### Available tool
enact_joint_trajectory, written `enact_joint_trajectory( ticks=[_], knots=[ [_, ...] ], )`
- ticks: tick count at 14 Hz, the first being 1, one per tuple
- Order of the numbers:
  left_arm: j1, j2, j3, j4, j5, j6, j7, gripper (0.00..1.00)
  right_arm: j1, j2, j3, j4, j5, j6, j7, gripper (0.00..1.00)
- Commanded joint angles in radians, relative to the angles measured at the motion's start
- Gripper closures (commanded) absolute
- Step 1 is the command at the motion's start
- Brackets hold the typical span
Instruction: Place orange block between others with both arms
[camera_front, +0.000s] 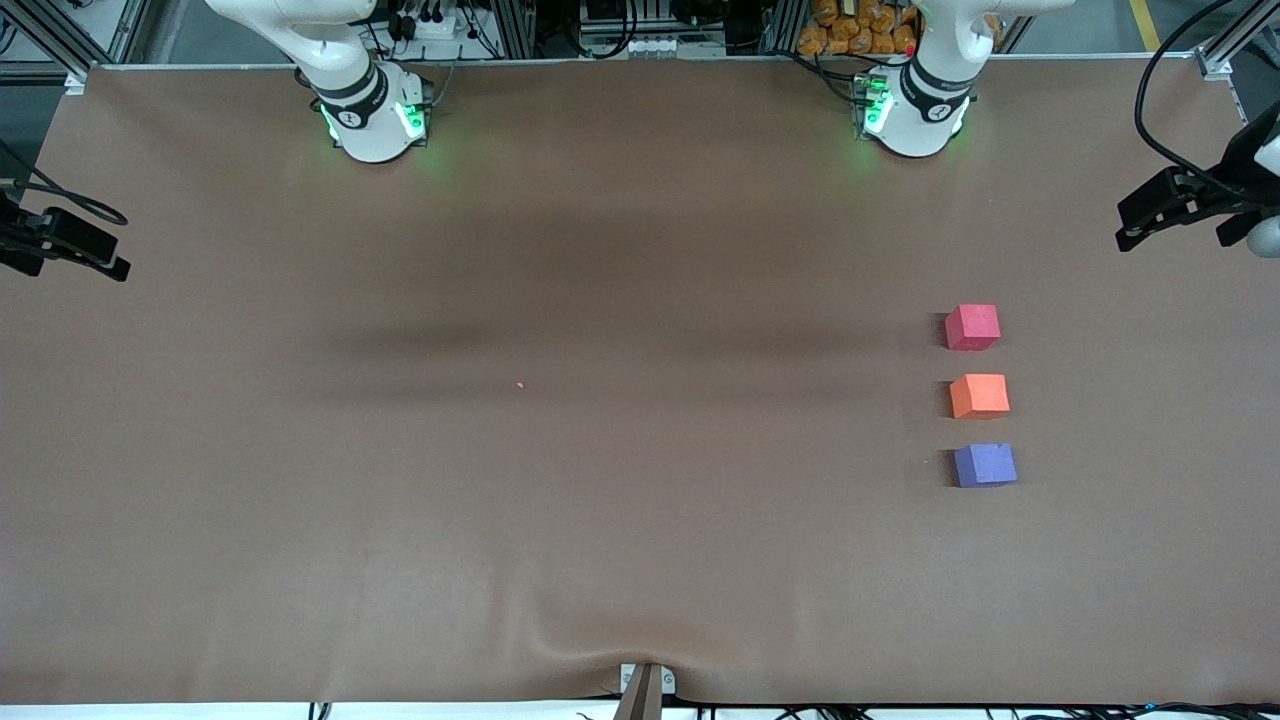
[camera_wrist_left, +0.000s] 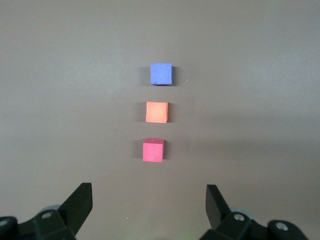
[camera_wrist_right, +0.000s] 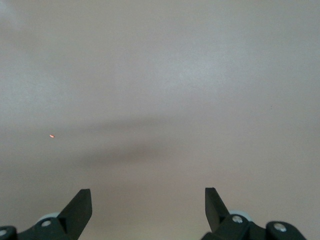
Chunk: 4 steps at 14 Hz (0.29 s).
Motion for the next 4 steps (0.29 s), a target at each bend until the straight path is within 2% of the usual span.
enact_joint_trajectory(
  ticks=[1, 4],
  knots=[
    [-0.007, -0.028, 0.013, -0.019, -0.015, -0.008, 0.015, 0.00, -0.011, -0.011, 0.001, 0.010, 0.002, -0.018, 0.003, 0.00],
    [-0.007, -0.033, 0.013, -0.017, -0.018, -0.028, 0.017, 0.00, -0.017, -0.013, -0.008, 0.028, 0.011, -0.018, 0.005, 0.00]
  ],
)
